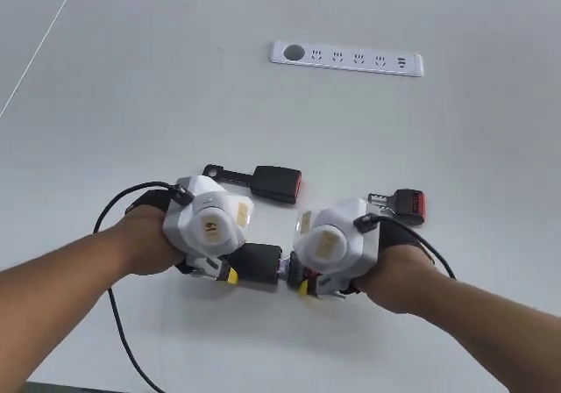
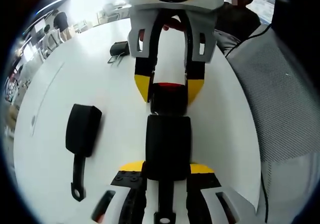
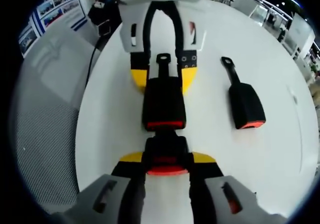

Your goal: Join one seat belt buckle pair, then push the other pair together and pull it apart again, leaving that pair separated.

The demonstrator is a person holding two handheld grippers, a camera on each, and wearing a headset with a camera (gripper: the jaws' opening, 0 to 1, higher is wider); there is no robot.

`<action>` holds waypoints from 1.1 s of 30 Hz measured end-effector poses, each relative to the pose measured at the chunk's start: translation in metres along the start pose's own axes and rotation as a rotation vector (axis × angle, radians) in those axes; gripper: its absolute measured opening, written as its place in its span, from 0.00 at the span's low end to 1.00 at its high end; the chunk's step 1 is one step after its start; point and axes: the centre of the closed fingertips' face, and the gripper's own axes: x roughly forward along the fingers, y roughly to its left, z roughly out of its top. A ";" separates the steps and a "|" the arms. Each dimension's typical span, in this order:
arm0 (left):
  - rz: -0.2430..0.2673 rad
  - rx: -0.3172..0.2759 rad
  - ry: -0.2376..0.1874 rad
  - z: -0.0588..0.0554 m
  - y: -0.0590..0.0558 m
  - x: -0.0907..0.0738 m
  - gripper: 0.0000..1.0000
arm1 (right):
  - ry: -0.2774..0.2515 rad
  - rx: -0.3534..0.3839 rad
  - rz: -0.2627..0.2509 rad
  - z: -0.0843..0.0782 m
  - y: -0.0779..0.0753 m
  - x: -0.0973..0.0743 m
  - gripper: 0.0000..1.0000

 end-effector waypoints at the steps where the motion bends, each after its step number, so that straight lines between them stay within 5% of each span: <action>1: -0.001 0.005 0.002 0.000 0.000 0.000 0.30 | 0.005 -0.004 -0.001 0.001 0.000 0.001 0.31; 12: -0.002 0.008 0.005 0.001 0.000 0.004 0.30 | 0.004 -0.001 -0.019 0.001 -0.003 -0.002 0.32; 25: -0.010 0.018 -0.012 -0.004 0.001 0.002 0.30 | -0.073 0.002 -0.006 -0.001 0.001 -0.003 0.33; 33: -0.019 -0.004 -0.098 -0.006 0.003 -0.001 0.30 | -0.148 -0.003 -0.027 -0.001 0.004 -0.006 0.33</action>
